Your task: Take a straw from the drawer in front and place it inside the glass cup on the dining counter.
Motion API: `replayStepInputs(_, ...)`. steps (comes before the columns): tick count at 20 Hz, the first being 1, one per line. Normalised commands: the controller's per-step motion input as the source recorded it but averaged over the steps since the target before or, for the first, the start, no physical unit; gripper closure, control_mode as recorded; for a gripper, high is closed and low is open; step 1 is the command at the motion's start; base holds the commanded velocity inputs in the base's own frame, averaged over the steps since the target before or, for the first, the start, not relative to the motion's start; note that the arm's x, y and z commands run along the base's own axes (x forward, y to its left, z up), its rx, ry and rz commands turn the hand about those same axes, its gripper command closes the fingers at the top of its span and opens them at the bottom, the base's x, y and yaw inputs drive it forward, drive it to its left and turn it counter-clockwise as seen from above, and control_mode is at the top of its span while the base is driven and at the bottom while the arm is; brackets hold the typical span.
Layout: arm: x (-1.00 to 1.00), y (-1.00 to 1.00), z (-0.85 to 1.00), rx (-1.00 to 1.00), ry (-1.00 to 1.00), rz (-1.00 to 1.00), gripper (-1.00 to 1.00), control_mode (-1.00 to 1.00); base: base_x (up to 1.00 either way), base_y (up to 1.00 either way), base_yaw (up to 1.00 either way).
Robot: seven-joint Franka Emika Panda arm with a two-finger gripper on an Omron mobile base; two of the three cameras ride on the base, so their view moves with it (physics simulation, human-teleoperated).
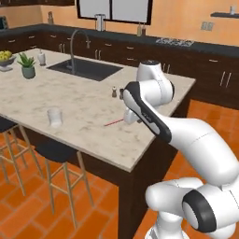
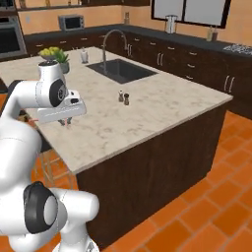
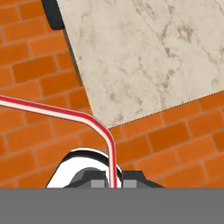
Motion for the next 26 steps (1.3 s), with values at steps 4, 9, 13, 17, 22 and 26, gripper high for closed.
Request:
replayStepInputs(4,0.00,0.00,0.00,0.00,0.00,0.00,1.00,1.00,-0.32,1.00,-0.50)
replayStepInputs(9,0.00,0.00,0.00,0.00,0.00,0.00,1.00,1.00,-0.34,1.00,-0.48)
replayStepInputs(13,0.00,0.00,0.00,0.00,0.00,0.00,1.00,1.00,-0.22,1.00,-0.47)
replayStepInputs(17,0.00,0.00,0.00,0.00,0.00,0.00,1.00,1.00,-0.07,1.00,-0.49)
replayStepInputs(22,0.00,0.00,0.00,0.00,0.00,0.00,1.00,1.00,-0.02,1.00,-0.50)
replayStepInputs(26,0.00,0.00,0.00,0.00,0.00,0.00,1.00,1.00,-0.19,1.00,-0.48)
